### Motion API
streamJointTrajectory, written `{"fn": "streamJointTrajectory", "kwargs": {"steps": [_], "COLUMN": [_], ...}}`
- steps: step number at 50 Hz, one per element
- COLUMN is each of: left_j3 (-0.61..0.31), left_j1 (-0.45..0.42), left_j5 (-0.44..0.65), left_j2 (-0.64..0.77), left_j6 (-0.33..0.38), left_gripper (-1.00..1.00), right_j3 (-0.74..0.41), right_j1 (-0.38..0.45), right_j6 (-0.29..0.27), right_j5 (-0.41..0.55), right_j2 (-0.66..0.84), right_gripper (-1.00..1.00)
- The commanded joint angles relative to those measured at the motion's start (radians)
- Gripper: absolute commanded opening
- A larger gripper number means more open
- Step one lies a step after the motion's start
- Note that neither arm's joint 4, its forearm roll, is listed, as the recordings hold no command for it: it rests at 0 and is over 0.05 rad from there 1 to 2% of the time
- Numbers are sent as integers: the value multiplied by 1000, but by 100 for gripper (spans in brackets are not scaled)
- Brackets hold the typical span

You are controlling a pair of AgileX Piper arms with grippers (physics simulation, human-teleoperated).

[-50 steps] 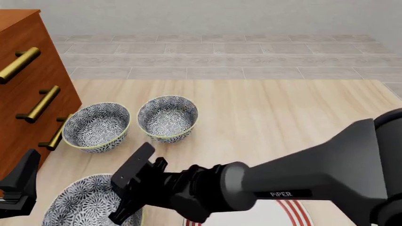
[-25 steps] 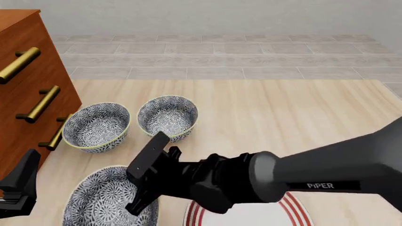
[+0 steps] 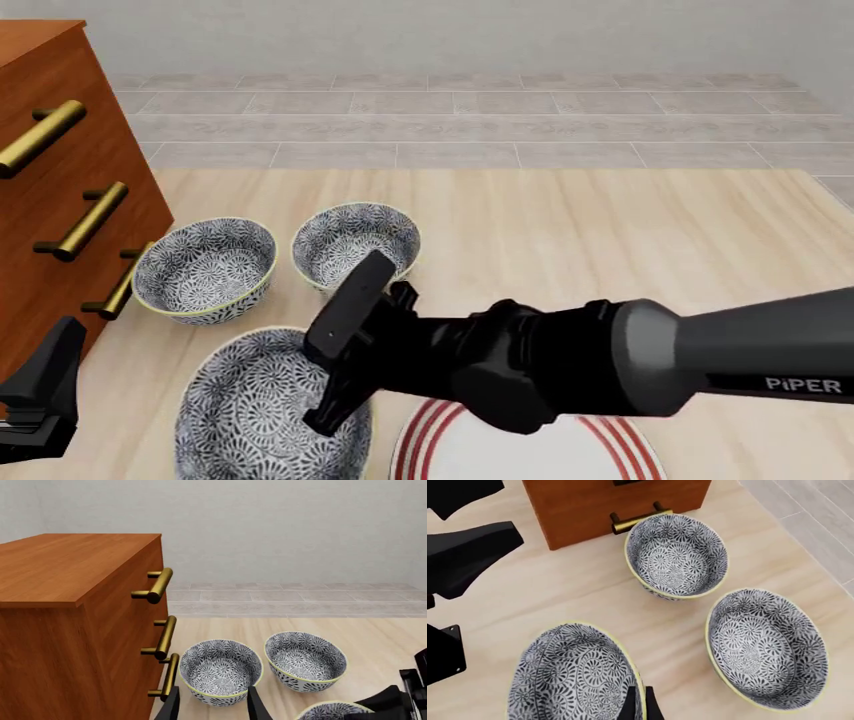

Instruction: Put the bowl at the front on the plate.

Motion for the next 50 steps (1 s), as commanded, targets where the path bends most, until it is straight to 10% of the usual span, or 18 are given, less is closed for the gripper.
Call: {"fn": "streamJointTrajectory", "kwargs": {"steps": [1, 50], "left_j3": [0, 0], "left_j1": [0, 0], "left_j5": [0, 0], "left_j2": [0, 0], "left_j6": [0, 0], "left_gripper": [100, 100], "right_j3": [18, 72], "right_j1": [-19, -93], "right_j6": [-14, -30], "right_j5": [24, 193], "right_j2": [-70, -355], "right_gripper": [-100, -100]}}
